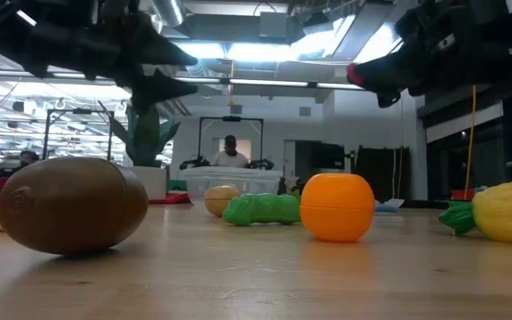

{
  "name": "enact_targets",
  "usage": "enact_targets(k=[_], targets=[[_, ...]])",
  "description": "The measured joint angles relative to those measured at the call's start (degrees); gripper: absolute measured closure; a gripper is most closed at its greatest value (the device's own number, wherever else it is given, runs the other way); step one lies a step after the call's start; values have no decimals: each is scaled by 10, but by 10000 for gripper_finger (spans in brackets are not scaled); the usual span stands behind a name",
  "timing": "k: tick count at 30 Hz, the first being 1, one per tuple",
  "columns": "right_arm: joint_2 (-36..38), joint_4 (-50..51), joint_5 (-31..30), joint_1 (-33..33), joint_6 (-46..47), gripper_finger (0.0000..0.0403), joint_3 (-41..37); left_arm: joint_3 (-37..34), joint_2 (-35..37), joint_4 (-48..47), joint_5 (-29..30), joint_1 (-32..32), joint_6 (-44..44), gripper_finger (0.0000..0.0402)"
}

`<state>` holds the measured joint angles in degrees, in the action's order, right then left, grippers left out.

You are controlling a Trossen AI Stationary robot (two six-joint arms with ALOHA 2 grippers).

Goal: Pick and placing Produce into tupperware
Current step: Put the raspberry into the transparent bin

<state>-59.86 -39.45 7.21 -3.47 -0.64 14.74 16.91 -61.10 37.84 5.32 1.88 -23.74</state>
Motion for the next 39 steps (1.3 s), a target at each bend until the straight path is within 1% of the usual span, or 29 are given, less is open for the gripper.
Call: enact_targets(k=[5,8,13,17,23,27,32,39], targets=[[-42,0,9,-9,-10,309,33,0,-51,101,-54,20,-1,154],[-87,0,34,-9,-40,309,72,0,-74,129,-64,29,-2,154],[-163,15,38,-11,-93,309,144,0,-94,134,-64,37,-33,154],[-218,51,95,-27,-104,309,208,0,-97,144,-65,37,-44,154],[-289,84,134,-49,-121,309,298,0,-97,150,-66,37,-47,154],[-332,125,136,-54,-148,309,350,0,-97,150,-66,37,-48,154],[-382,168,136,-54,-186,309,415,0,-97,146,-66,37,-77,154],[-411,183,136,-51,-214,309,466,0,-97,145,-66,37,-100,154]])
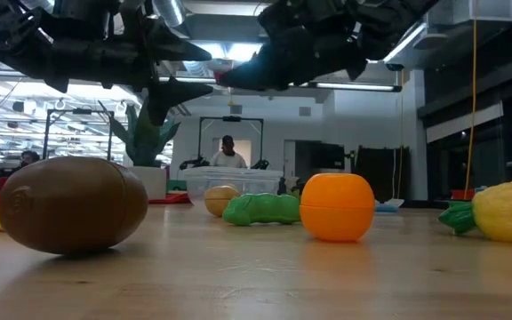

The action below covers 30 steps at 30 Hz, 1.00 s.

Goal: Pick and placing Produce into tupperware
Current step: Put the raspberry into the transparent bin

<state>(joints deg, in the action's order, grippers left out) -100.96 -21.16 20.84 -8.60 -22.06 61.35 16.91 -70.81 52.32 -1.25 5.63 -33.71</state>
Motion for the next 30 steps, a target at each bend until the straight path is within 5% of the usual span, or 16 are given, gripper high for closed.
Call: enact_targets(k=[30], targets=[[-70,33,-19,10,-69,309,95,0,0,2,1,-2,-44,160]])
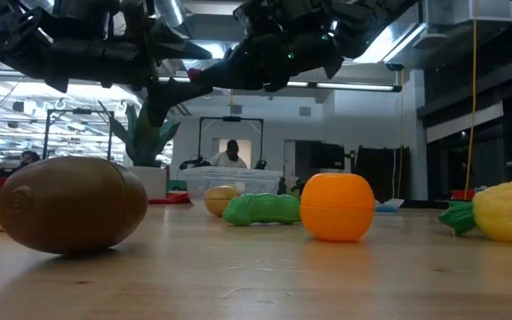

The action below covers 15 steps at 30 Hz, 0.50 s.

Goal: Pick and placing Produce into tupperware
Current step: Put the raspberry into the transparent bin

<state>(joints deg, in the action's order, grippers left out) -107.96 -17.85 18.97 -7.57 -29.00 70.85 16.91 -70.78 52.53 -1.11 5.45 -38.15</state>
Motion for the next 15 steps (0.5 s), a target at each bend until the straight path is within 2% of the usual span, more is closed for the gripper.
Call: enact_targets(k=[12,15], targets=[[0,-4,-14,1,-2,309,0,0,0,-1,5,1,-6,243],[0,-4,-37,1,-3,309,0,0,0,-1,9,1,-14,260]])
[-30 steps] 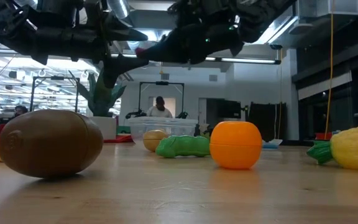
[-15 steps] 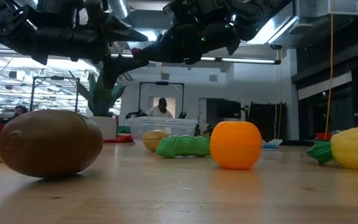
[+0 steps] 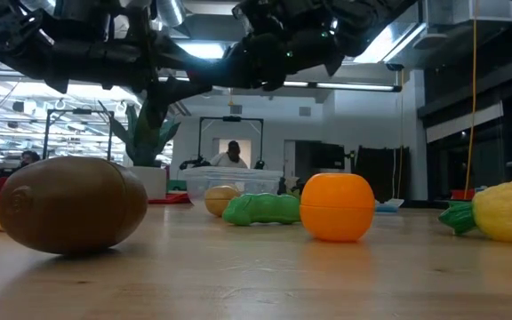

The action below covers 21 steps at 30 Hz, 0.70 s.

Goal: Pick and placing Produce into tupperware
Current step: Put the raspberry into the transparent bin

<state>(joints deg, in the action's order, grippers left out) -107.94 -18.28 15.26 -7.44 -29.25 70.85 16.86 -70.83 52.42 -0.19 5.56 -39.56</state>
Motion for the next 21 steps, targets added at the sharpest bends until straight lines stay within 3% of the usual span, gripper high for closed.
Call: enact_targets(k=[21], targets=[[0,-8,-78,0,-15,313,0,0,0,-2,8,1,-14,302]])
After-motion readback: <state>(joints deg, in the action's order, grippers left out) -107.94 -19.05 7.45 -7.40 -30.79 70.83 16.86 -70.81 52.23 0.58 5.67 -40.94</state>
